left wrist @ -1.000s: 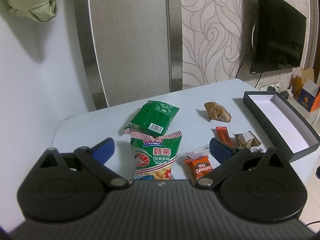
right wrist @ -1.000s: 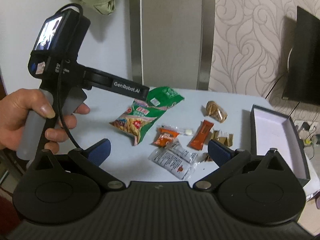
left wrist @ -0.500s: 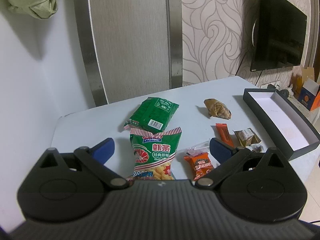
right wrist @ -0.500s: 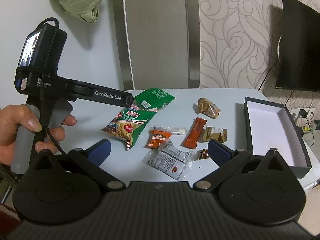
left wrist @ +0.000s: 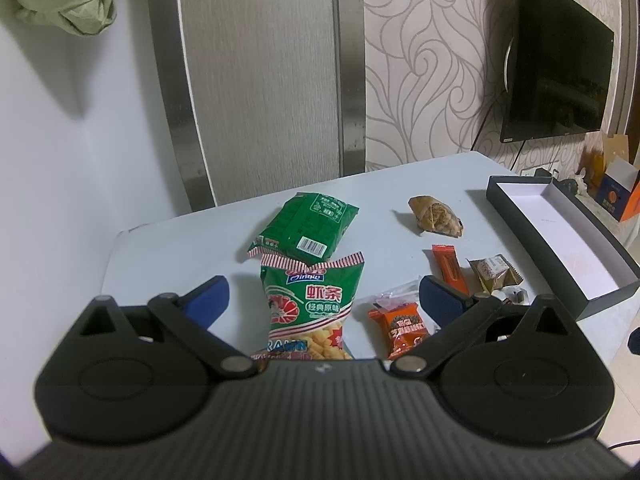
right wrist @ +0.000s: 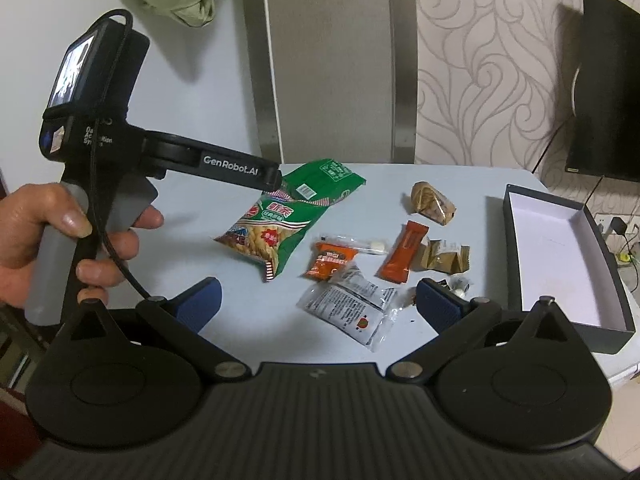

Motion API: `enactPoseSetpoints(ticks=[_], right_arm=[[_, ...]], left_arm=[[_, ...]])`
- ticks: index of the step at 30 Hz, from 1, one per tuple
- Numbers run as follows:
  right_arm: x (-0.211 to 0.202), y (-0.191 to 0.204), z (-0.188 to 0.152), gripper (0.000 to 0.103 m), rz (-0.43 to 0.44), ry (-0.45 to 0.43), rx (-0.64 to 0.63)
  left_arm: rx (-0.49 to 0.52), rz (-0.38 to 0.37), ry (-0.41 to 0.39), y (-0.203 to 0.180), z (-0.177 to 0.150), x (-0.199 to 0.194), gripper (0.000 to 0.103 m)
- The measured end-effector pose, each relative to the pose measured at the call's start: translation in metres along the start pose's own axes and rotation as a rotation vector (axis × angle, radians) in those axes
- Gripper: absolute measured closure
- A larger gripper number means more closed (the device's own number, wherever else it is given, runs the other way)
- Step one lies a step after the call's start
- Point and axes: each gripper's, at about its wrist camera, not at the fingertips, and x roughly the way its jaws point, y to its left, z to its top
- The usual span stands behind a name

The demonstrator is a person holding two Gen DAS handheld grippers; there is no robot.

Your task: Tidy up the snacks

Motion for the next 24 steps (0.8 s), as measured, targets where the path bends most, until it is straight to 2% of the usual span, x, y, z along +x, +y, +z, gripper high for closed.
enactPoseSetpoints(ticks=[5, 7, 10, 21, 24], right_arm=[[-0.0010, 0.0015, -0.0011, 0.000, 0.013, -0.004, -0.010], [-0.0010, 0.0017, -0.0009, 0.000, 0.026, -0.004, -0.007], [-0.0033, 0.0018, -0.0004, 0.000, 0.055, -0.016, -0.005], [-0.0020, 0.0004, 0.0006, 0.000, 0.054, -0.022, 0.006], [-0.0005, -0.0017, 0.0005, 0.000, 0.062, -0.017, 0.021]], left_arm=[[-0.008, -0.004, -0.012, 0.0011, -0.0005, -0.0002, 0.000], [0.035, 0.021, 0.009, 0.0000, -0.0011, 0.0009, 0.000], [0.025, 0.015, -0.005, 0.0004, -0.0010, 0.0007, 0.000], [0.038, 0.023, -0.032, 0.0002, -0.0032, 0.0020, 0.000], [0.018, 0.005, -0.004, 0.0013, -0.0052, 0.0043, 0.000]])
